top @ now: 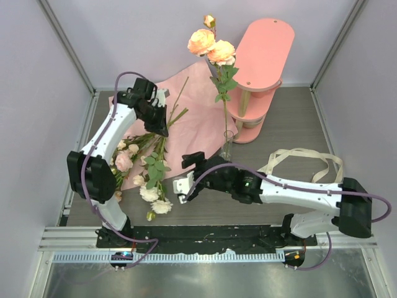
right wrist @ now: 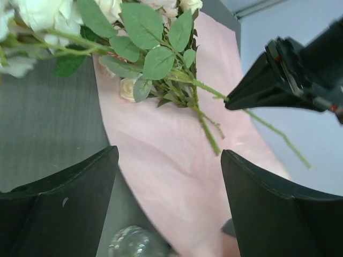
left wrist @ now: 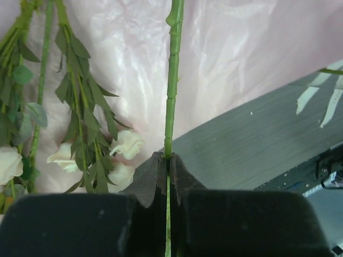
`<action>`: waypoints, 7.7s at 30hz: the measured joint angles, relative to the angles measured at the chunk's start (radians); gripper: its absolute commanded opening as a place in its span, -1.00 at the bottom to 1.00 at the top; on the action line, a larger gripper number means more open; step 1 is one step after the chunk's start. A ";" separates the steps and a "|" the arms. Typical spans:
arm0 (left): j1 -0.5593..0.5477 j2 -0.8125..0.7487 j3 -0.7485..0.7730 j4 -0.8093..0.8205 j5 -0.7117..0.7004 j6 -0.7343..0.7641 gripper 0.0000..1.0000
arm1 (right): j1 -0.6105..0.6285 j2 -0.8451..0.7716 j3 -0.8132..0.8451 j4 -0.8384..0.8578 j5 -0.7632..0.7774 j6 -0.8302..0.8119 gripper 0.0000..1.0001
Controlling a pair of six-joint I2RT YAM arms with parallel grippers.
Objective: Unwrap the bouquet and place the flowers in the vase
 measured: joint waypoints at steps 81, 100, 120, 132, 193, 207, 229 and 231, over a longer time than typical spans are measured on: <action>0.484 -0.570 -0.479 0.478 -0.103 -0.213 0.62 | -0.311 0.011 0.780 -0.334 -0.046 0.927 -0.99; 0.484 -0.546 -0.488 0.519 0.029 -0.242 0.67 | -0.324 0.059 1.134 -0.663 0.355 0.786 -0.99; 0.484 -0.536 -0.488 0.524 0.070 -0.243 0.70 | -0.328 0.150 1.224 -0.648 0.446 0.690 -0.99; 0.484 -0.536 -0.489 0.524 0.073 -0.243 0.70 | -0.338 0.162 1.165 -0.584 0.442 0.689 -0.99; 0.477 -0.510 -0.492 0.532 0.129 -0.246 0.67 | -0.399 -0.175 0.125 0.034 0.425 0.842 0.42; 0.377 -0.296 -0.443 0.456 0.194 -0.217 0.29 | -0.399 -0.293 0.206 -0.243 0.387 0.867 0.78; 0.167 0.085 -0.160 0.221 0.026 -0.116 0.06 | -0.400 -0.455 0.194 -0.586 -0.029 0.888 0.78; 0.163 0.147 -0.083 0.197 0.021 -0.118 0.04 | -0.400 -0.457 0.143 -0.574 -0.093 0.890 0.78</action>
